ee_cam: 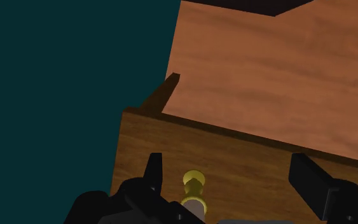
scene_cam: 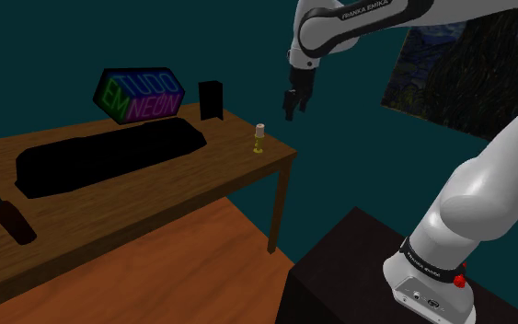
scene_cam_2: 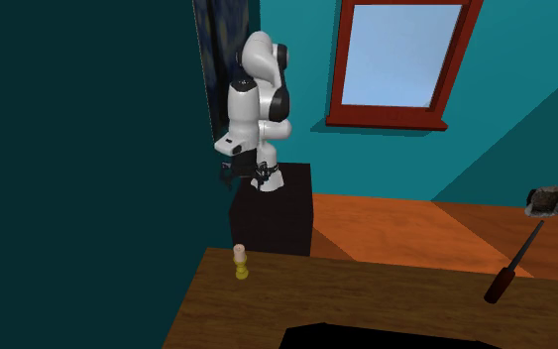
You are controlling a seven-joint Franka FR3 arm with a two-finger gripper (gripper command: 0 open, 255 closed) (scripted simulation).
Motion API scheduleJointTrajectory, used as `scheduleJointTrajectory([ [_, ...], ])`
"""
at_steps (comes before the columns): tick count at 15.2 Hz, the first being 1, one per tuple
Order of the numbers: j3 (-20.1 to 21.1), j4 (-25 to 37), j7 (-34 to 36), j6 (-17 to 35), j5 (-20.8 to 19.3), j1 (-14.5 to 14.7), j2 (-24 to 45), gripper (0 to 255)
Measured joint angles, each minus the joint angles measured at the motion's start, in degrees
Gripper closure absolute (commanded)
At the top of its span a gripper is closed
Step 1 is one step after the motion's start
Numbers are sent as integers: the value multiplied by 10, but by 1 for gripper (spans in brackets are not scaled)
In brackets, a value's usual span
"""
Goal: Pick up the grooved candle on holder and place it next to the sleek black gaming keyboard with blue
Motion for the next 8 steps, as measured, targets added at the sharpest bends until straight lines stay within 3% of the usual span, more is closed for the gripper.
scheduleJointTrajectory([
  [8, -5, 130, -33, 44, 19, -2, 180, 0],
])
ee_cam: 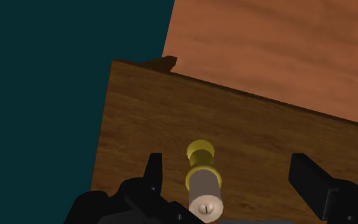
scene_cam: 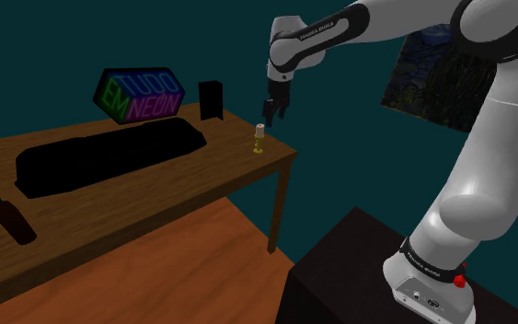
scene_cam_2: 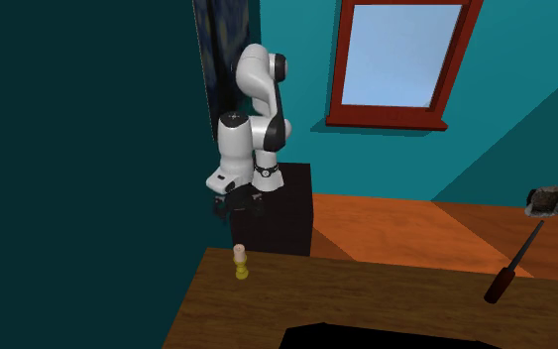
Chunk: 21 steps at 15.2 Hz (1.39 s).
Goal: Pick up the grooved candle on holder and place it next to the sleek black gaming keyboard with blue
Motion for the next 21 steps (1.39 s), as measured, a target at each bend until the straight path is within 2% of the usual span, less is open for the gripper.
scheduleJointTrajectory([
  [5, 3, 86, -15, 8, 10, -2, 98, 0],
  [12, 2, 73, -18, 52, 11, -4, 129, 0],
  [18, 2, 72, -18, 56, 11, -4, 132, 0],
  [19, 2, 72, -18, 56, 11, -4, 132, 255],
  [21, 3, 72, -18, 56, 11, -4, 132, 255],
])
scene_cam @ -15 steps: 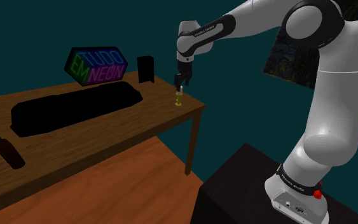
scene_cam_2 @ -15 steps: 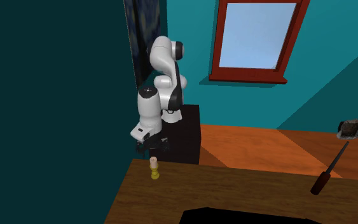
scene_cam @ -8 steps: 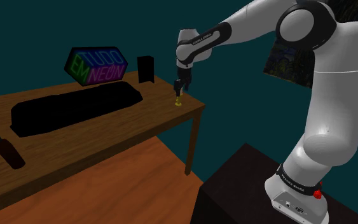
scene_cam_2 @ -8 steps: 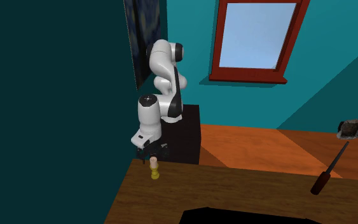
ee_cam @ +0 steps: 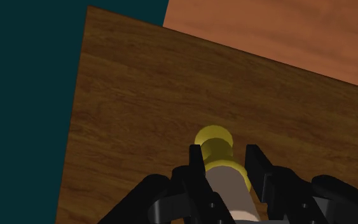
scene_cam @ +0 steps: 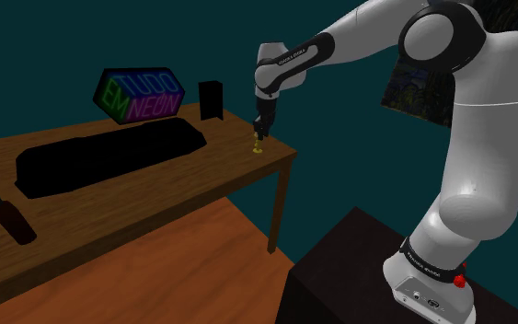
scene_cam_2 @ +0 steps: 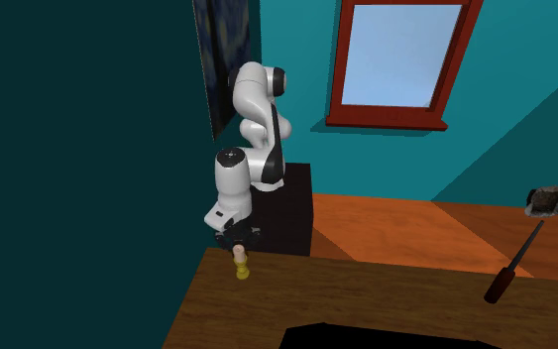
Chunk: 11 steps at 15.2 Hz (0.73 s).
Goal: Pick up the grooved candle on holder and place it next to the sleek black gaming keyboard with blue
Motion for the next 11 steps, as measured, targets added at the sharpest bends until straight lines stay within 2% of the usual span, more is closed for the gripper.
scheduleJointTrajectory([
  [11, 0, 5, -1, -13, 0, -1, -8, 255],
])
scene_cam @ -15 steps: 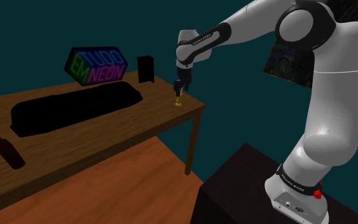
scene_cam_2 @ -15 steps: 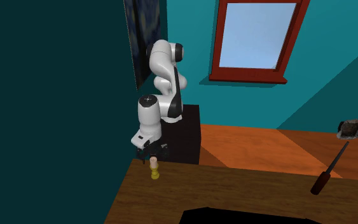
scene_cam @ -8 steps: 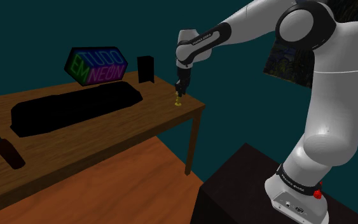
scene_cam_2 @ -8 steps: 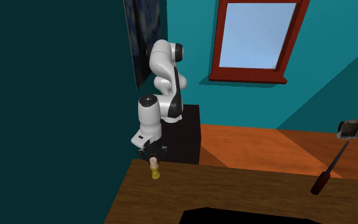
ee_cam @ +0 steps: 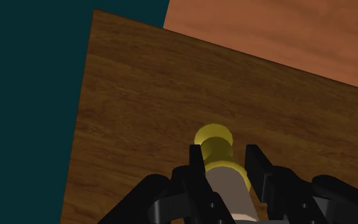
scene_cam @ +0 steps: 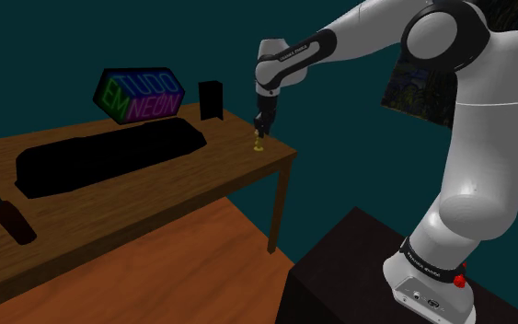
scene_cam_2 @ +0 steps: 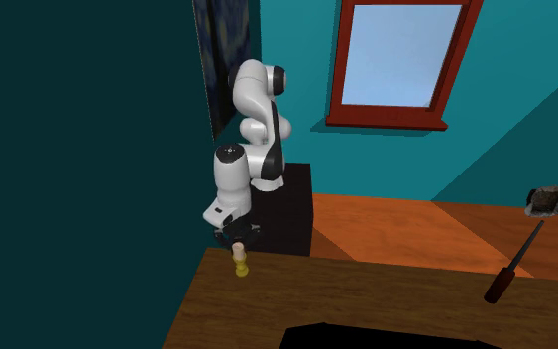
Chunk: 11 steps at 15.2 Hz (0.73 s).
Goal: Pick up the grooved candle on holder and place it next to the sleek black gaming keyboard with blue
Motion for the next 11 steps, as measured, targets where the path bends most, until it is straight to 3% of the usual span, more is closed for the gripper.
scheduleJointTrajectory([
  [11, 0, 43, -1, -72, 0, 0, -28, 255],
])
